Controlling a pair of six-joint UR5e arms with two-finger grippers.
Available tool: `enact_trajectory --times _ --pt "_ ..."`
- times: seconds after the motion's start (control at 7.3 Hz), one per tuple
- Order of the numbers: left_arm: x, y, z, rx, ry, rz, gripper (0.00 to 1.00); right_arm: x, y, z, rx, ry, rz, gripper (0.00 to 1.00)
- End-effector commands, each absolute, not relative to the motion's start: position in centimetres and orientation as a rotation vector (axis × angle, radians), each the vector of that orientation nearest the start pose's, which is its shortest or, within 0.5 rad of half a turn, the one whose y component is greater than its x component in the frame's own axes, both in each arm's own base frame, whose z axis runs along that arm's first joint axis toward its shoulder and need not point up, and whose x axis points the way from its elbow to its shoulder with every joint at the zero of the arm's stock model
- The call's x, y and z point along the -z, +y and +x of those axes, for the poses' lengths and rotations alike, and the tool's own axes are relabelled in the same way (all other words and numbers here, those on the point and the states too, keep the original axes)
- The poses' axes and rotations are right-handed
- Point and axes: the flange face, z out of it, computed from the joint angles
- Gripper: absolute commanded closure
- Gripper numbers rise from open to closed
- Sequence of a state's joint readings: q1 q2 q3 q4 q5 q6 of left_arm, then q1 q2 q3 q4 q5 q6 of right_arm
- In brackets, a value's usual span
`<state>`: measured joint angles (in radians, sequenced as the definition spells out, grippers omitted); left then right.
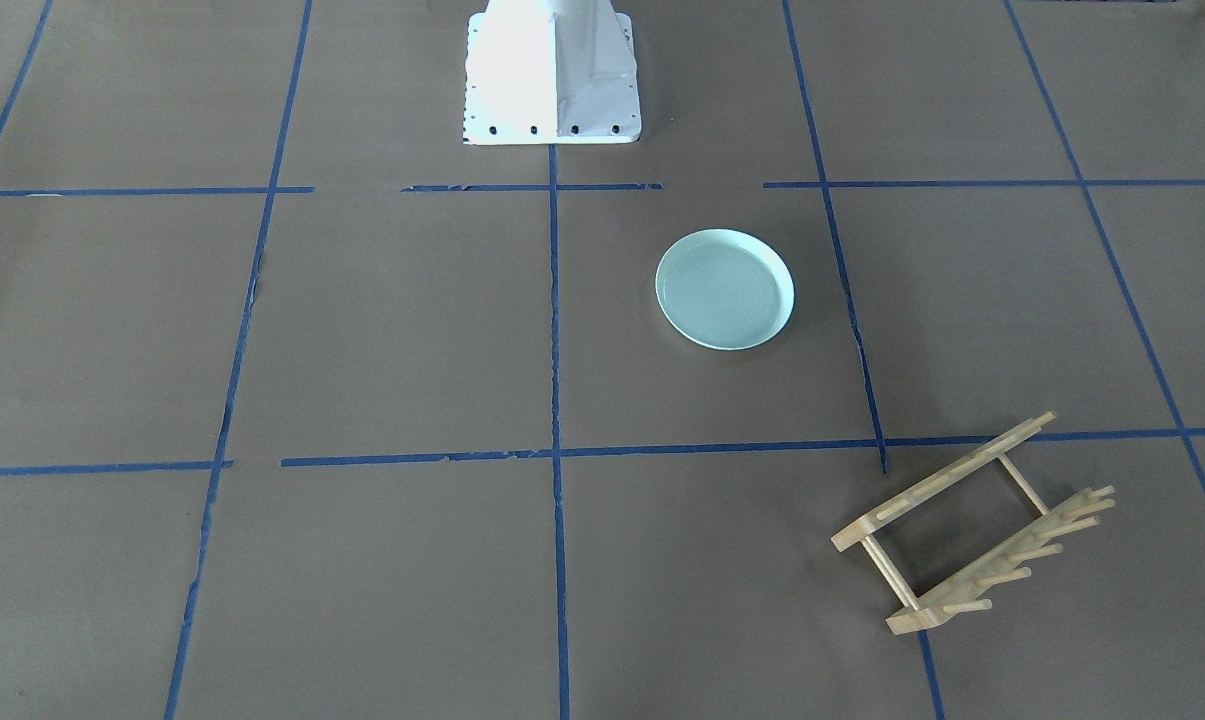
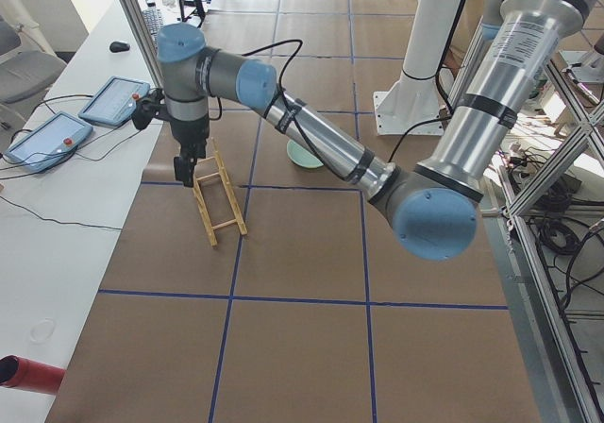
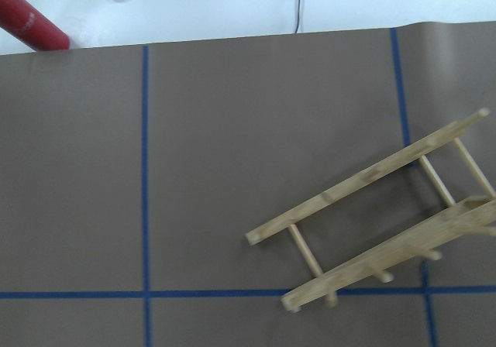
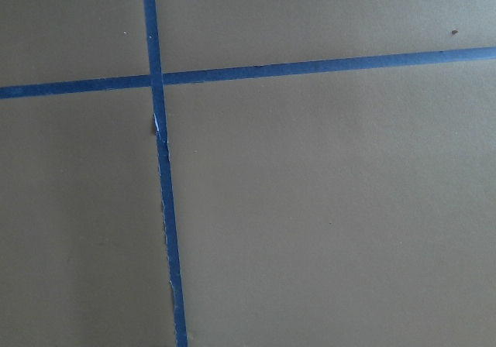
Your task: Place plate on table
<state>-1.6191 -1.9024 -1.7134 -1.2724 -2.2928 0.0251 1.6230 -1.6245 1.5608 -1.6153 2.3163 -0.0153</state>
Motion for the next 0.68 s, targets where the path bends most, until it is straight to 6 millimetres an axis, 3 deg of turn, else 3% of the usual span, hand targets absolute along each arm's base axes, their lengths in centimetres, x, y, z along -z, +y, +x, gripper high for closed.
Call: enact_trajectory --times 0.0,0.14,0.27,0.55 --pt "-59.6 -50.4 -13.2 -0.029 0.787 0.130 0.00 -69.6 -45.6 9.0 -0.076 -0.748 -0.079 0.00" --pt "-63.9 -49.1 -13.1 -0.002 0.797 0.070 0.00 -69.6 -45.6 9.0 -0.076 -0.748 -0.079 0.00" --pt "-66.2 -46.2 -12.6 0.006 0.797 0.039 0.00 -69.5 -45.6 9.0 -0.075 -0.748 -0.077 0.00" --pt "-66.6 -45.6 -12.6 0.026 0.800 0.007 0.00 -69.5 -45.6 9.0 -0.075 -0.748 -0.077 0.00"
